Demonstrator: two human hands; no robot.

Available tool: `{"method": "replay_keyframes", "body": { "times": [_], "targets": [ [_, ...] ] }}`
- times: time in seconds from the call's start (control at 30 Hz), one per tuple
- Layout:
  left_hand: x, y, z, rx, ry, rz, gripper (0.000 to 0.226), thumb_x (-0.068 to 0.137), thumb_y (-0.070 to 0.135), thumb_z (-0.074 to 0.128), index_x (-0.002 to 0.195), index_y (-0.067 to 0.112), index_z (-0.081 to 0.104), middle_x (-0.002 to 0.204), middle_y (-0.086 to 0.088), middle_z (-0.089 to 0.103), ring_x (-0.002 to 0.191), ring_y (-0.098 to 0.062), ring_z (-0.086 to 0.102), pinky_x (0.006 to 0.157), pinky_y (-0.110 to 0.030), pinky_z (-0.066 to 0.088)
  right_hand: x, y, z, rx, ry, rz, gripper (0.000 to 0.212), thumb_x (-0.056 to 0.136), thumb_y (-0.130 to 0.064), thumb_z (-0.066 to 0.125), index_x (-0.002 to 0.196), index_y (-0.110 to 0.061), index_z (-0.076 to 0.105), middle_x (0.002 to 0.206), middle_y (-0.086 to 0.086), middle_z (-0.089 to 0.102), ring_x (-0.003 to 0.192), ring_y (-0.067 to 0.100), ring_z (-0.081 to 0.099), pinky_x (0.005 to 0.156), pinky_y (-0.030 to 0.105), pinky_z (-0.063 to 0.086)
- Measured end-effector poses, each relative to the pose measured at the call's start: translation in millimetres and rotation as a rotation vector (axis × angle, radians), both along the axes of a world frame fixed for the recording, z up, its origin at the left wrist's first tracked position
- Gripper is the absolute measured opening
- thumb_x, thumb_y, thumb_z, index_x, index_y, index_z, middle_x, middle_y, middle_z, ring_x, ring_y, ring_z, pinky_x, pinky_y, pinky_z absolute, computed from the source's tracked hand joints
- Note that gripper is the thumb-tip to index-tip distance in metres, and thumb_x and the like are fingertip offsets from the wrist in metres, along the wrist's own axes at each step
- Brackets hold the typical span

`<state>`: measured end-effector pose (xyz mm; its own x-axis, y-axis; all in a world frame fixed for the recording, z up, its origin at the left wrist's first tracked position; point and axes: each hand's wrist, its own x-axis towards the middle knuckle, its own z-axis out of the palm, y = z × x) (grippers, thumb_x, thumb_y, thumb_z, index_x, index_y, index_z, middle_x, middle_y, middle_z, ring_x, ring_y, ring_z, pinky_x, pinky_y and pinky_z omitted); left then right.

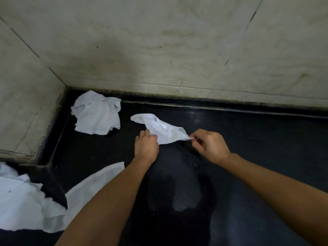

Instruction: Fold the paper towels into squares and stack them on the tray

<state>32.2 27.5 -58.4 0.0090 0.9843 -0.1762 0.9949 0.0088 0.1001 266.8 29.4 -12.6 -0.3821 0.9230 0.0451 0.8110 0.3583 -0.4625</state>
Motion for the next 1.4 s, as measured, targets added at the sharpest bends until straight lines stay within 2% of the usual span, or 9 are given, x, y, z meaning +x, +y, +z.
{"method": "replay_keyframes", "body": {
  "times": [0.13, 0.37, 0.53, 0.73, 0.87, 1.0, 1.13, 1.23, 1.4],
  "targets": [
    [16.3, -25.1, 9.9, -0.012, -0.011, -0.086, 0.018, 0.091, 0.019, 0.048, 0.102, 0.014, 0.062, 0.114, -0.006, 0.052, 0.104, -0.023, 0.045, 0.09, -0.035, 0.039, 32.7, -17.4, 10.6, -0.006, -0.014, -0.015, 0.009, 0.079, -0.016, 0.066, 0.087, -0.019, 0.069, 0.081, -0.006, 0.067, 0.063, 0.019, 0.062, 0.057, 0.037, 0.053],
    [77.0, -93.6, 8.6, -0.122, -0.128, -0.166, 0.042, 0.089, 0.023, 0.055, 0.13, 0.021, 0.046, 0.128, -0.002, 0.045, 0.116, -0.022, 0.041, 0.099, -0.036, 0.037, 81.5, -81.1, 6.9, -0.014, -0.027, 0.073, 0.016, 0.078, -0.013, 0.07, 0.089, -0.023, 0.072, 0.09, -0.011, 0.062, 0.064, 0.01, 0.06, 0.054, 0.022, 0.043],
    [124.9, -134.1, 5.8, -0.175, -0.01, -0.22, 0.028, 0.09, 0.021, 0.049, 0.117, 0.016, 0.052, 0.124, -0.005, 0.043, 0.114, -0.025, 0.04, 0.095, -0.037, 0.036, 134.2, -133.4, -7.3, -0.081, -0.115, 0.129, 0.013, 0.08, -0.016, 0.067, 0.089, -0.024, 0.073, 0.092, -0.01, 0.061, 0.072, 0.011, 0.061, 0.057, 0.021, 0.039],
    [154.9, -190.9, 5.7, -0.252, -0.01, -0.243, 0.028, 0.089, 0.018, 0.045, 0.116, 0.016, 0.051, 0.122, -0.006, 0.045, 0.111, -0.025, 0.042, 0.092, -0.036, 0.036, 188.6, -180.7, -20.4, -0.159, -0.223, 0.146, 0.015, 0.079, -0.017, 0.065, 0.091, -0.024, 0.072, 0.095, -0.005, 0.062, 0.082, 0.018, 0.064, 0.056, 0.025, 0.038],
    [156.9, -229.0, 4.9, -0.27, -0.003, -0.267, 0.026, 0.091, 0.02, 0.045, 0.115, 0.016, 0.051, 0.12, -0.006, 0.046, 0.11, -0.024, 0.043, 0.089, -0.035, 0.036, 199.2, -209.5, -26.7, -0.241, -0.283, 0.223, 0.024, 0.087, -0.023, 0.054, 0.106, -0.025, 0.069, 0.111, -0.002, 0.059, 0.093, 0.023, 0.063, 0.067, 0.031, 0.043],
    [156.5, -252.0, 5.4, -0.284, -0.003, -0.276, 0.027, 0.091, 0.022, 0.044, 0.116, 0.016, 0.053, 0.119, -0.006, 0.047, 0.11, -0.024, 0.044, 0.088, -0.034, 0.037, 197.9, -225.0, -31.2, -0.387, -0.395, 0.303, 0.026, 0.088, -0.028, 0.048, 0.109, -0.025, 0.064, 0.118, -0.003, 0.056, 0.098, 0.024, 0.061, 0.073, 0.027, 0.039],
    [152.8, -256.7, 9.0, -0.258, -0.047, -0.273, 0.026, 0.093, 0.022, 0.044, 0.114, 0.015, 0.057, 0.116, -0.005, 0.051, 0.107, -0.023, 0.047, 0.086, -0.033, 0.037, 184.4, -217.9, -21.4, -0.292, -0.365, 0.277, 0.03, 0.092, -0.041, 0.048, 0.108, -0.023, 0.066, 0.116, -0.004, 0.058, 0.093, 0.025, 0.063, 0.073, 0.032, 0.046],
    [146.4, -248.2, 10.8, -0.189, -0.096, -0.241, 0.025, 0.092, 0.017, 0.048, 0.113, 0.012, 0.06, 0.113, -0.008, 0.053, 0.104, -0.026, 0.05, 0.082, -0.034, 0.039, 164.0, -204.8, -20.0, -0.134, -0.317, 0.259, 0.026, 0.091, -0.03, 0.052, 0.109, -0.017, 0.065, 0.11, 0.002, 0.059, 0.094, 0.027, 0.062, 0.065, 0.036, 0.051],
    [143.8, -225.9, 16.2, -0.22, -0.02, -0.253, 0.029, 0.092, 0.019, 0.049, 0.12, 0.015, 0.054, 0.122, -0.006, 0.047, 0.107, -0.023, 0.046, 0.087, -0.034, 0.041, 127.5, -192.0, -36.7, -0.086, -0.559, 0.284, 0.038, 0.081, -0.007, 0.061, 0.118, -0.011, 0.054, 0.115, 0.008, 0.052, 0.102, 0.028, 0.052, 0.051, 0.033, 0.034]
  ]
}}
